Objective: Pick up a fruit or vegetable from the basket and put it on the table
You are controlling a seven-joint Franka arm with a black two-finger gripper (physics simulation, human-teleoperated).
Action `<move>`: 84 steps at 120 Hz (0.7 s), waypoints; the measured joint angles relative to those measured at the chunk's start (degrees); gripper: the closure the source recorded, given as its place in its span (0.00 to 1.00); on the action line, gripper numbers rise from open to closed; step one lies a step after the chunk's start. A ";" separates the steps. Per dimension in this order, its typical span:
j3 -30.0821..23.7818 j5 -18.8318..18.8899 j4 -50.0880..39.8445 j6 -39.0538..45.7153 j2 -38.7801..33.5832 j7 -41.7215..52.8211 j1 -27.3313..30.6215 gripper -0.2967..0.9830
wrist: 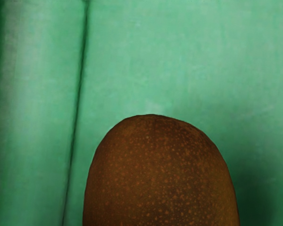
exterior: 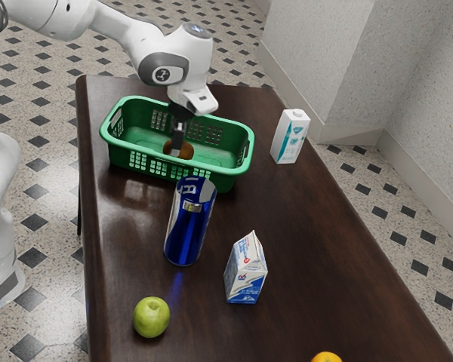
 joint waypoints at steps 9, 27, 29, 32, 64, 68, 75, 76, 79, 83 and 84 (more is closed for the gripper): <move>0.00 0.03 -0.02 0.48 0.03 -0.06 -0.01 0.23; 0.14 0.02 -1.11 1.31 0.09 -0.25 -0.02 0.23; 0.14 0.01 -1.21 1.43 0.09 -0.27 -0.02 0.23; 0.15 0.00 -1.32 1.60 0.09 -0.31 -0.02 0.23; 0.18 -0.01 -1.49 3.39 0.31 -0.61 0.01 0.23; 0.18 -0.01 -1.51 3.62 0.36 -0.63 0.00 0.23; 0.18 -0.01 -1.54 3.97 0.44 -0.68 -0.01 0.23; 0.18 -0.01 -1.56 4.02 0.45 -0.69 -0.01 0.23; 0.18 -0.01 -1.66 4.21 0.48 -0.71 -0.01 0.23; 0.18 -0.01 -1.75 4.44 0.50 -0.73 -0.01 0.23; 0.18 -0.01 -1.76 4.49 0.51 -0.74 -0.01 0.23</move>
